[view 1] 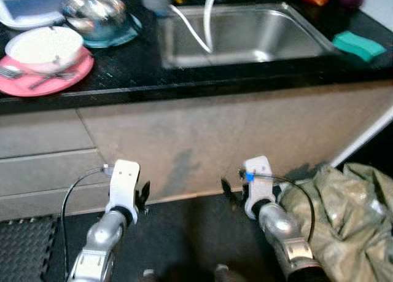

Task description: Kitchen organization

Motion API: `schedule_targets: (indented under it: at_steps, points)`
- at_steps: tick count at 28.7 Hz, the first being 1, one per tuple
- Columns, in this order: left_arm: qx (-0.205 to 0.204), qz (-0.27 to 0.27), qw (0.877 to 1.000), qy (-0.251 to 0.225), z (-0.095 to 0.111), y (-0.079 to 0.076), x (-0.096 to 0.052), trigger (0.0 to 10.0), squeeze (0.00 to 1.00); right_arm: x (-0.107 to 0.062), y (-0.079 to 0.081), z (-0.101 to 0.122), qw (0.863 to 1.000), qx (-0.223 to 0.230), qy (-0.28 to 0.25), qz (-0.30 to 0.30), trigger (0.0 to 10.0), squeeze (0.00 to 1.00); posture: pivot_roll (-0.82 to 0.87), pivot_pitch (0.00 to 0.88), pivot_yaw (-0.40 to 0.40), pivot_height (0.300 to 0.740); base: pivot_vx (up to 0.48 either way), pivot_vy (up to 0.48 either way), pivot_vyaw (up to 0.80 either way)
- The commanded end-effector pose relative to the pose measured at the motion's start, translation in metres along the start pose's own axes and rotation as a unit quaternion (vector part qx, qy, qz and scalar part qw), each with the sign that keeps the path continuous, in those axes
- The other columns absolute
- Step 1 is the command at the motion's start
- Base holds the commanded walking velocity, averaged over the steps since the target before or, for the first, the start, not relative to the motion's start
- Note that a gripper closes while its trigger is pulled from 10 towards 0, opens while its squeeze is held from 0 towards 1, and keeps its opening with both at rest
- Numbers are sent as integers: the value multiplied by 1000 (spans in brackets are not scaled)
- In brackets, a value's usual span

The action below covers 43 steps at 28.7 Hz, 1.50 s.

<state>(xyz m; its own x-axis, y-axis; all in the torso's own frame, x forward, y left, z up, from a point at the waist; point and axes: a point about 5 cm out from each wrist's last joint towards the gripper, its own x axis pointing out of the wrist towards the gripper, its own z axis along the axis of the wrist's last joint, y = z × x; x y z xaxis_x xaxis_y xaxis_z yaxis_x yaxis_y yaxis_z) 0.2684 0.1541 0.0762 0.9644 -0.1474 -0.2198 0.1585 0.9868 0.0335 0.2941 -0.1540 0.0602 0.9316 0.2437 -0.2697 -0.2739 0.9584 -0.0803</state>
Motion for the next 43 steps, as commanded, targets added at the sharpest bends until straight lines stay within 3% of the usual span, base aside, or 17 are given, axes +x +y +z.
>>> schedule_targets:
  at_steps: [1,11,28,43]
  points:
    - [-1,2,1000,14,-7,0,-2,10000,0,-3,-2,-6,1000,-3,11,-2,10000,0,-27,183,-7,740,0,-390,0]
    - [-41,12,999,19,-9,5,-3,10000,0,-2,-3,-3,1000,-7,7,0,10000,0,-27,189,-14,740,0,105,0]
    - [-48,18,999,6,-5,8,-4,10000,0,-1,-1,0,1000,-9,3,4,10000,0,-24,195,-14,740,0,145,0]
    - [-28,14,1000,3,-1,8,-2,10000,0,0,-1,0,1000,-5,0,0,10000,0,-16,195,-2,740,0,96,0]
